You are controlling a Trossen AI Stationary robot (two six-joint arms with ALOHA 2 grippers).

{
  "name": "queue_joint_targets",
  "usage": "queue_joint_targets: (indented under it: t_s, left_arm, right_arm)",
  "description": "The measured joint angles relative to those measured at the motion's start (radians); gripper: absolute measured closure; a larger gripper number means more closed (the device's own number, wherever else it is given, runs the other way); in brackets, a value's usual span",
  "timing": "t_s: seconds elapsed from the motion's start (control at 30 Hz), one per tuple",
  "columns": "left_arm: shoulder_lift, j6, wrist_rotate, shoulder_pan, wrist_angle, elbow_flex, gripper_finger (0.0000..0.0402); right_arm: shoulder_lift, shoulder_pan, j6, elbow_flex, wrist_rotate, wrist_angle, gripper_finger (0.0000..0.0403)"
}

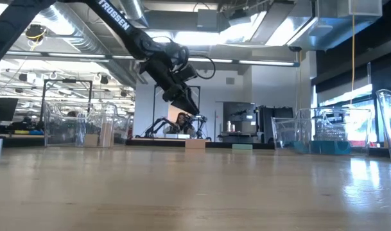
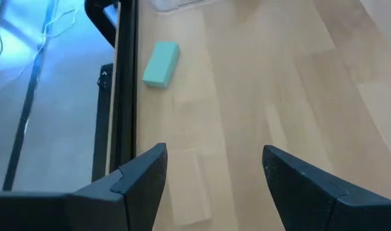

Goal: Sort & place blocks by color
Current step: Put the brown block into the top left transparent bin

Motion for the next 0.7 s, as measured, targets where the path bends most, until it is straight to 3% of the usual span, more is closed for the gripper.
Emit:
queue_joint_targets:
  t_s: [0.17,0.27,0.37,0.7]
  left_arm:
    - [0.013,0.015,-0.001,0.003,-0.002,0.000,0.0154]
    - [0.027,0.022,-0.007,0.002,-0.006,0.000,0.0154]
    - [0.040,0.034,-0.016,0.002,0.008,0.000,0.0154]
    - [0.113,0.020,-0.077,0.020,0.047,0.000,0.0154]
  right_arm:
    - [0.000,-0.018,-0.053,0.000,0.244,-0.023,0.0143]
    - [0.000,-0.035,-0.069,0.000,0.339,-0.041,0.0143]
    - [0.000,-0.056,-0.064,0.000,0.383,-0.080,0.0143]
    - [0.000,-0.113,-0.067,0.000,0.387,-0.100,0.0143]
